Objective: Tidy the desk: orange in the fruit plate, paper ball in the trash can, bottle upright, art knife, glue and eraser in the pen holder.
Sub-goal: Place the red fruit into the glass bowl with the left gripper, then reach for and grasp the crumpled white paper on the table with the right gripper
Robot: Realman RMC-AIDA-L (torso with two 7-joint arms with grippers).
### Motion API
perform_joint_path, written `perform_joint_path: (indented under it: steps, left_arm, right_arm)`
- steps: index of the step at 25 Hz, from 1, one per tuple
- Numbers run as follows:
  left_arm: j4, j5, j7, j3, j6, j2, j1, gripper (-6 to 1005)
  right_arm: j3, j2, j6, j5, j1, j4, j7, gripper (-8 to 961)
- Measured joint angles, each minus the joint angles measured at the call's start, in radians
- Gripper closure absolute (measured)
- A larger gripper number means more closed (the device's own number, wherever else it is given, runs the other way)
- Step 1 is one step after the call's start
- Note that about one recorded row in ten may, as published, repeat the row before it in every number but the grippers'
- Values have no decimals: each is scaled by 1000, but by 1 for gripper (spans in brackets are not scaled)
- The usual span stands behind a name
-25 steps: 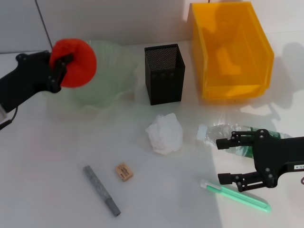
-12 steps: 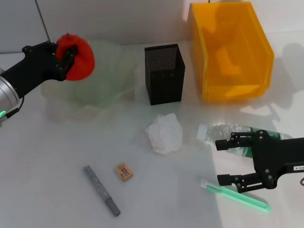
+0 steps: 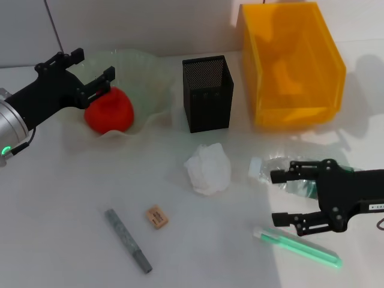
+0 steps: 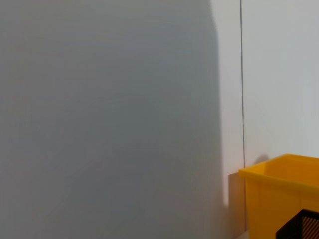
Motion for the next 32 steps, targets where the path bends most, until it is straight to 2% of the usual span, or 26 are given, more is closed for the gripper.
perform_joint_path:
  steps: [4, 5, 6, 7, 9, 10, 11, 12, 16, 17, 19, 21, 23, 27, 30, 31, 32]
  left_arm:
    - [10, -5, -25, 12, 142, 6, 53, 267]
    - [14, -1, -27, 30, 195, 11, 71, 217]
    - [30, 23, -28, 94, 279, 17, 110, 166]
    - [30, 23, -28, 94, 279, 17, 110, 162]
    - [69, 49, -26, 182, 331, 17, 158, 155]
    - [94, 59, -24, 235, 350, 16, 186, 152]
    - [121, 62, -22, 292, 371, 13, 220, 148]
    - [121, 62, -22, 292, 371, 13, 220, 148]
    - [129, 57, -20, 318, 389, 11, 255, 149]
    - [127, 57, -20, 317, 396, 12, 257, 149]
    - [125, 59, -21, 317, 410, 15, 259, 149]
    - [125, 61, -23, 317, 421, 16, 261, 149]
    - [128, 62, -27, 318, 445, 18, 276, 150]
    - [130, 61, -25, 316, 459, 20, 307, 150]
    - [133, 57, -21, 305, 477, 21, 334, 150]
    - [134, 57, -21, 293, 489, 21, 343, 151]
    - [134, 57, -21, 293, 489, 21, 343, 151]
  right_arm:
    - [45, -4, 2, 79, -10, -52, 101, 216]
    - [49, -7, -3, 108, -15, -76, 147, 217]
    - [45, -16, -24, 152, -17, -136, 249, 217]
    - [42, -19, -36, 160, -16, -170, 295, 218]
    - [41, -22, -54, 164, -11, -213, 347, 219]
    - [37, -23, -72, 165, -6, -263, 400, 220]
    - [11, -28, -99, 163, 14, -367, 508, 220]
    - [11, -28, -99, 163, 14, -367, 508, 221]
    - [-115, -38, -116, 118, 78, -615, 732, 223]
    - [-115, -38, -116, 118, 78, -615, 732, 224]
    - [-162, -44, -112, 83, 123, -665, 815, 225]
    - [-226, -53, -99, 31, 200, -678, 938, 226]
    - [-244, -52, -85, 20, 213, -675, 965, 227]
    - [-373, -34, 25, -31, 243, -669, 1056, 230]
    - [-493, -21, 101, -74, 252, -669, 1114, 232]
    - [-561, -11, 140, -106, 265, -667, 1147, 232]
    - [-561, -11, 140, -106, 265, -667, 1147, 233]
